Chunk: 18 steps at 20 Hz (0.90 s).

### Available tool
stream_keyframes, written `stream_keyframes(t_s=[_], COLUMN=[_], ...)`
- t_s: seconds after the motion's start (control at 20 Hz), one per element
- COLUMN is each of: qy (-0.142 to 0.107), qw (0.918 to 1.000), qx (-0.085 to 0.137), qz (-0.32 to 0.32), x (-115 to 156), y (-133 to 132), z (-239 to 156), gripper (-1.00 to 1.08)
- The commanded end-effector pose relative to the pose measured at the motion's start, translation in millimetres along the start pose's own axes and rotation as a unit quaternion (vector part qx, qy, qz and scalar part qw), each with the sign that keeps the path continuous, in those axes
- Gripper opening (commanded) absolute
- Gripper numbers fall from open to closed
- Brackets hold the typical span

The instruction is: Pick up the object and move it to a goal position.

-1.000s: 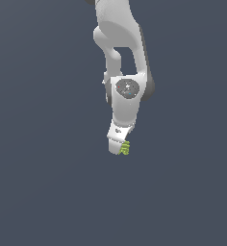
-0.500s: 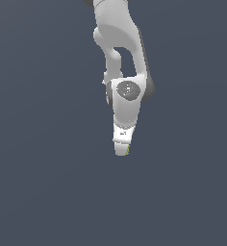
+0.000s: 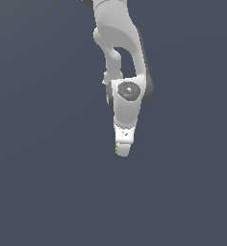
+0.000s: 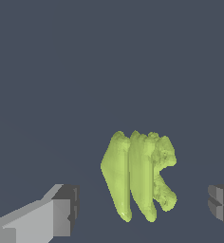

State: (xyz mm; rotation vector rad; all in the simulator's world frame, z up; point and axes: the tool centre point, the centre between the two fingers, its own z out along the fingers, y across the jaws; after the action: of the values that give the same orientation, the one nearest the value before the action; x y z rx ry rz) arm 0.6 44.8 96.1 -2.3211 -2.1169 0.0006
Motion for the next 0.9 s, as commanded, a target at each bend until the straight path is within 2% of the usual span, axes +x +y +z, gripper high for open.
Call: stream_keyframes(t_s=[0.0, 0.55, 0.8, 0.85], qy=[0.000, 0.000, 0.000, 0.000], qw=[1.0000, 1.0000, 1.0000, 1.0000], qx=[0.000, 0.000, 0.000, 0.000], qz=[0.000, -0.002, -0.003, -0.003], x=[0.0, 0.1, 0.2, 0.2], y=[0.0, -1.2, -0.2, -0.2], z=[0.3, 42.9, 50.3, 50.3], gripper=[1.00, 1.00, 1.00, -1.00])
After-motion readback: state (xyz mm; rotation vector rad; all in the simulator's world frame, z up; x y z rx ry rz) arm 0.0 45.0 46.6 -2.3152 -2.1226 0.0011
